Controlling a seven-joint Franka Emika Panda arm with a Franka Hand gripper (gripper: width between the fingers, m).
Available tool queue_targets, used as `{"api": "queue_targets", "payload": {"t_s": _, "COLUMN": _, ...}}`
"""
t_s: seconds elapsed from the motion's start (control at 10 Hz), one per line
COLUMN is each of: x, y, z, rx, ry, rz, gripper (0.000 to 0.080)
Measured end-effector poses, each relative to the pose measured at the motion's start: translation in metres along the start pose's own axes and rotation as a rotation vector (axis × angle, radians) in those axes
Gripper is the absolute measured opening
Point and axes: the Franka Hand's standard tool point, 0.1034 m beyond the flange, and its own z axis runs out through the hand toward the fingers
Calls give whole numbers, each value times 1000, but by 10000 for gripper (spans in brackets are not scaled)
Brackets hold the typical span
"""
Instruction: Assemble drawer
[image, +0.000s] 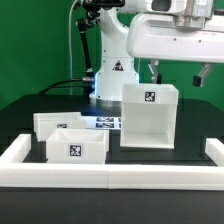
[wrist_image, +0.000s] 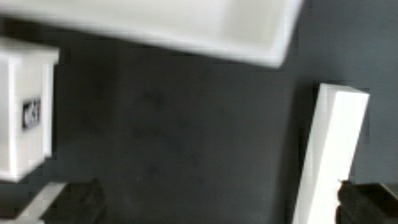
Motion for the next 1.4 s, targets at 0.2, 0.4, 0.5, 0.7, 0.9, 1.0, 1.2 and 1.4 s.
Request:
{"api": "queue_targets", "payload": {"t_s": 0.2, "x": -17, "y": -1, "z": -3, "rx": -2, "ry": -6, "rz": 2, "gripper": 650}}
{"api": "queue_targets", "payload": {"t_s": 0.4, "x": -35, "y": -4, "z": -3, "rx": 8, "ry": -15, "rz": 18, "gripper": 650}}
{"api": "queue_targets", "payload": {"t_s": 0.5, "x": -39, "y": -6, "z": 0, "rx": 11, "ry": -23, "rz": 24, "gripper": 650}}
{"api": "queue_targets", "payload": {"t_s": 0.7, "x": -38, "y": -6, "z": 0, "rx": 11, "ry": -22, "rz": 22, "gripper": 650}}
{"api": "queue_targets", "payload": {"t_s": 0.9, "x": -39, "y": -2, "z": 1, "rx": 87, "ry": -38, "rz": 147, "gripper": 650}}
{"api": "queue_targets", "payload": {"t_s": 1.0, "x": -43, "y": 0, "z": 5, "rx": 97, "ry": -33, "rz": 178, "gripper": 650}}
{"api": "queue_targets", "payload": {"t_s": 1.2, "x": -63, "y": -11, "z": 20, "rx": 102, "ry": -32, "rz": 217, "gripper": 650}}
{"api": "queue_targets", "payload": {"t_s": 1.4, "x": -70, "y": -22, "z": 28, "rx": 99, "ry": -32, "rz": 207, "gripper": 650}}
